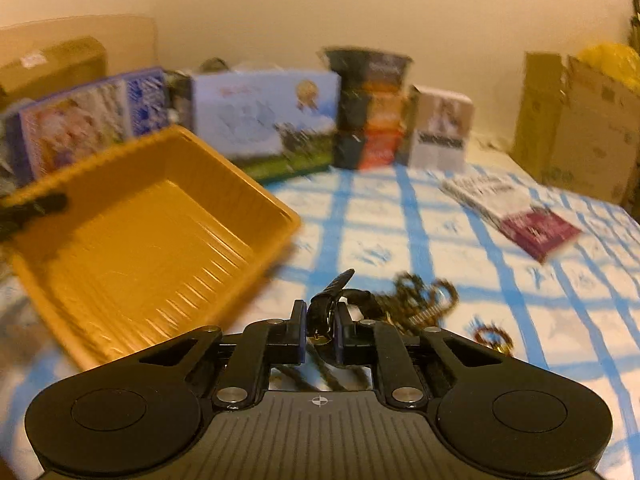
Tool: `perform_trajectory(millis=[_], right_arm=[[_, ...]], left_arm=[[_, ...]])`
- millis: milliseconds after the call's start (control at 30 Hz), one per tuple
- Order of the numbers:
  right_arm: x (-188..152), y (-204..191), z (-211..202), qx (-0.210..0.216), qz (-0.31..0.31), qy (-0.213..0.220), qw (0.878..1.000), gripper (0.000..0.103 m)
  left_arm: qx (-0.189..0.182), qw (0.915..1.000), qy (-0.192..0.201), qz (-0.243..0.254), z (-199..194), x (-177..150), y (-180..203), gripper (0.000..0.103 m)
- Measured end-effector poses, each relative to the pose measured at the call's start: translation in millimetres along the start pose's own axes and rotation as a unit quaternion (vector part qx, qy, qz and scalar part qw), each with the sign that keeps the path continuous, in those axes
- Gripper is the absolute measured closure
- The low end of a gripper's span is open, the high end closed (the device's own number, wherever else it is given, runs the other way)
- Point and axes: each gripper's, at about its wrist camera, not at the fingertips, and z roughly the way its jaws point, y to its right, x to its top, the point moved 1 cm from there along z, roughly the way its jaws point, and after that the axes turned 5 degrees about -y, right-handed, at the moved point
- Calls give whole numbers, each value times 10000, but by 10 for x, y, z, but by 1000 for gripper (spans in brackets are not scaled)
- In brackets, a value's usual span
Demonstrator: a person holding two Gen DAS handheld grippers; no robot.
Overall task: Organize jewelry
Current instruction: 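Carry the black pendant into the tray and open the right tool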
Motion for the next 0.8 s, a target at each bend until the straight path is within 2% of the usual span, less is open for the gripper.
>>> perform_trajectory(millis=[167,333,467,567,733,767,800], right_arm=[[125,-399,-178,685,-557,281,9957,90],[69,-789,-69,1291,-948,142,9870,90],[-22,-976,147,1511,-1068,-192,9825,90],[-62,-1035,301,1497,-1127,-416,9814,90],[-68,-976,406,1581,-855,-719,9811,88],[-65,-945,396,1661,-738,-747,9805,84],[-62,-912,373,1710,-610,-749,9805,74]], left_arm=[[-17,10000,2,-16,1,5,-7,99],[-25,10000,-8,-24,2,5,-11,99],[-33,10000,-18,-15,-2,7,-5,99],[-40,10000,-21,-8,1,6,-4,99],[-32,10000,-24,-2,2,6,-4,98],[-40,10000,-16,-7,-2,7,-8,98],[-32,10000,-22,-4,1,10,-10,98]])
